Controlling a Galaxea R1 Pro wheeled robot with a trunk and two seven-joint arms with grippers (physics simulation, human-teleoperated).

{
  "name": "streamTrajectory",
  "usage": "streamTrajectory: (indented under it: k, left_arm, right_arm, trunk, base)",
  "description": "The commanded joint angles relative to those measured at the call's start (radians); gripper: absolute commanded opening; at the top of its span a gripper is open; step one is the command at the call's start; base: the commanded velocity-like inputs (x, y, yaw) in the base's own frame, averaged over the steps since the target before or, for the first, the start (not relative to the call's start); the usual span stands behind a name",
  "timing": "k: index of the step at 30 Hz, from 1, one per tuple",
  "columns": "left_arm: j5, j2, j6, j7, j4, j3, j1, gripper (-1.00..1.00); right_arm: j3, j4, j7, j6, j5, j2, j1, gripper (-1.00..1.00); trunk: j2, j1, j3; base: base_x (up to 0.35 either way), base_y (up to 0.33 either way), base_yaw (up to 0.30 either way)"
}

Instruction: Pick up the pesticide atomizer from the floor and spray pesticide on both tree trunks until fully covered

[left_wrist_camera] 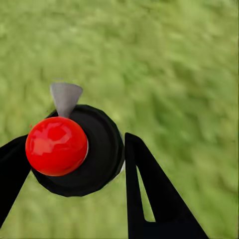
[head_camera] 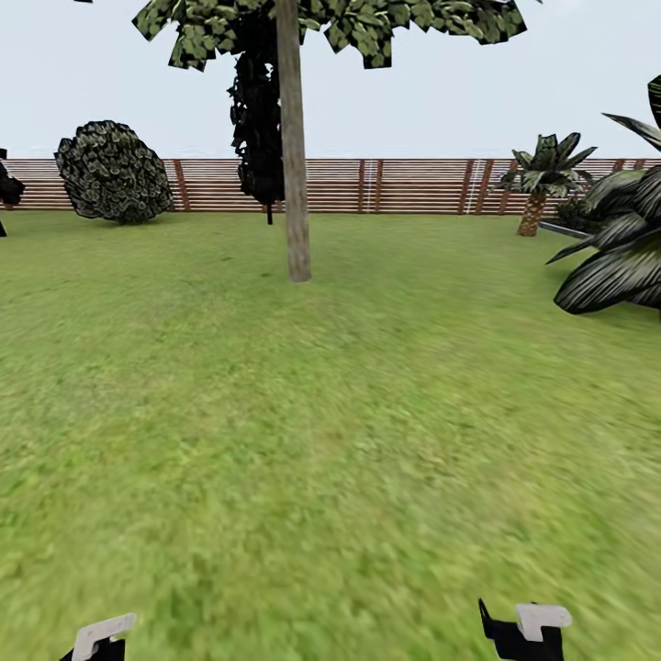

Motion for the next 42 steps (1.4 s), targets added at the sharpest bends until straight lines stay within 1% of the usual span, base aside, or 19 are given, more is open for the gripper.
streamTrajectory:
  k: [1, 13, 35, 37, 40, 42]
  left_arm:
    - [0.000, 0.000, 0.000, 0.000, 0.000, 0.000, 0.000, -1.00]
    - [0.000, 0.004, 0.001, 0.003, 0.001, 0.000, 0.000, -1.00]
    - [0.000, 0.005, 0.002, 0.003, 0.002, 0.000, 0.000, -1.00]
    - [0.005, 0.005, 0.001, 0.003, 0.002, 0.001, 0.000, -1.00]
    - [0.030, 0.005, 0.000, 0.001, 0.002, 0.000, 0.000, -1.00]
    - [0.038, 0.005, 0.000, 0.000, 0.002, 0.000, 0.000, -1.00]
  right_arm:
    - [0.000, 0.000, 0.000, 0.000, 0.000, 0.000, 0.000, 1.00]
    - [0.001, 0.000, 0.001, 0.000, 0.001, 0.000, 0.000, 1.00]
    - [0.001, 0.000, 0.001, 0.000, 0.001, 0.000, 0.000, 1.00]
    - [0.001, 0.000, 0.001, 0.000, 0.001, 0.000, 0.000, 1.00]
    - [0.001, 0.000, 0.001, 0.000, 0.001, 0.000, 0.000, 1.00]
    - [0.001, 0.000, 0.001, 0.000, 0.001, 0.000, 0.000, 1.00]
  trunk:
    - [0.000, 0.000, 0.000]
    - [0.000, 0.000, 0.000]
    - [0.000, 0.000, 0.000]
    - [0.000, 0.000, 0.000]
    - [0.000, 0.000, 0.000]
    - [0.000, 0.000, 0.000]
  base:
    - [0.333, 0.163, 0.000]
    - [0.333, 0.164, 0.000]
    - [0.333, 0.165, 0.000]
    - [0.333, 0.165, 0.000]
    - [0.333, 0.162, 0.000]
    - [0.333, 0.146, 0.000]
